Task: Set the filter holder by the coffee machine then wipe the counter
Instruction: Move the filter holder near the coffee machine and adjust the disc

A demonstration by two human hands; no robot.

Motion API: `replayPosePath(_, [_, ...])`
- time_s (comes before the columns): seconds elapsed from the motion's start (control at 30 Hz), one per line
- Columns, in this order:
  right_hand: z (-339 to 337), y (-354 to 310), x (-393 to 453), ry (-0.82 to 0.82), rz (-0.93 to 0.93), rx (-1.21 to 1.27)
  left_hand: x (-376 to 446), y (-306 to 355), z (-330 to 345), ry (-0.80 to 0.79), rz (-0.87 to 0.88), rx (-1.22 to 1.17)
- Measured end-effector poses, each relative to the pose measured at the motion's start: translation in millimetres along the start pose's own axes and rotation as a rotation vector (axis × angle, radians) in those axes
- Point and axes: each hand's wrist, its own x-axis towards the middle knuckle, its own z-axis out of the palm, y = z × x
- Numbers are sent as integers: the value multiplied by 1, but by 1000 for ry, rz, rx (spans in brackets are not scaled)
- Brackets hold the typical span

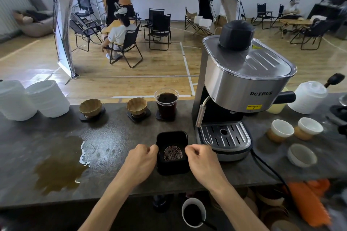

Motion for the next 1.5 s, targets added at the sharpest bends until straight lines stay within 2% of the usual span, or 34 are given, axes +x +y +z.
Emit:
replayPosePath(0.23, [-5,1,-7,-16,-5,35,-9,2,0,8,-23,-31])
replayPosePath(0.4, [-10,-1,-14,54,-43,18,-15,-5,-2,43,-25,-90])
replayPosePath(0.53, [-16,-11,-25,165,-266,-54,-26,-15,-23,128,66,-124])
replayPosePath(0.63, [-15,-26,-34,163,-431,-63,-35,-27,-48,194,152,-116])
replayPosePath(0.7, [-7,-40,-37,151,-467,-40,-34,-42,-64,227,154,-112])
replayPosePath(0.93, [66,-89,-23,49,-400,67,0,-98,-132,272,125,-168])
replayPosePath(1.13, [147,-133,26,48,-332,62,59,-145,-185,204,118,-149])
replayPosePath(1.33, [215,-158,97,-1,-257,-45,133,-164,-201,168,120,-170])
replayPosePath(1.5, [241,-161,134,-58,-174,-102,164,-159,-195,95,133,-120])
